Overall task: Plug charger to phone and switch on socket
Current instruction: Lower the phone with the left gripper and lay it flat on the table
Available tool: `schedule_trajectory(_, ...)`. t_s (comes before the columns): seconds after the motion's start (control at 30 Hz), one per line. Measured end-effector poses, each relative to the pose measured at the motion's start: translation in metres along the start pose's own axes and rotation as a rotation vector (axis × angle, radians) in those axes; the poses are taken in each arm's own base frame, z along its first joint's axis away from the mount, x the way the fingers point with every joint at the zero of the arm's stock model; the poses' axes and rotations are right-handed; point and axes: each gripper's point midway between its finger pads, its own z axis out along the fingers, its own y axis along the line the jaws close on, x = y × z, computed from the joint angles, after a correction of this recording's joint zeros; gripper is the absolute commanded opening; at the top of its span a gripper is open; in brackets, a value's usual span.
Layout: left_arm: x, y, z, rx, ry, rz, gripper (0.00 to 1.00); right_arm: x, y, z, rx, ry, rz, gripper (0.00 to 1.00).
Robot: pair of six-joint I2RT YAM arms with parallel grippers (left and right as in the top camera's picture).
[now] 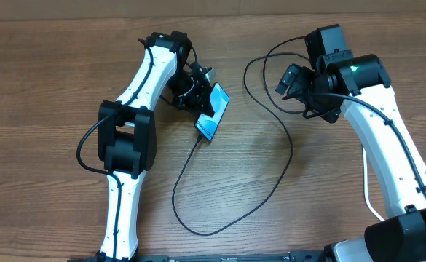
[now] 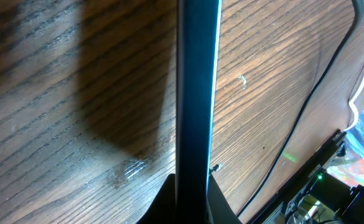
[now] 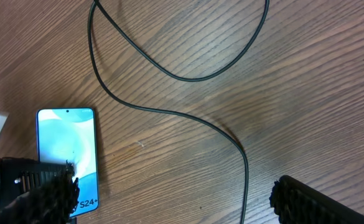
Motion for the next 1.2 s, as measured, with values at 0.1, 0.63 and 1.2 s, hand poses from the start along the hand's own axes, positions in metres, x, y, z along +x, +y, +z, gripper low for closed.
schedule_trajectory(0.1, 0.0, 0.0, 0.0, 0.0, 0.0, 0.0, 0.04, 0.0, 0.0, 0.0, 0.0, 0.0, 0.0, 1.0)
schedule_trajectory(0.63, -0.005, 0.007, 0.008, -0.004, -0.013, 0.009, 0.04, 0.0, 0.0, 0.0, 0.001, 0.001, 0.0, 1.0)
schedule_trajectory(1.2, -0.003, 0.023, 0.011, -0.085, -0.002, 0.004, 0.15, 0.001, -0.001, 0.0, 0.004, 0.004, 0.001, 1.0)
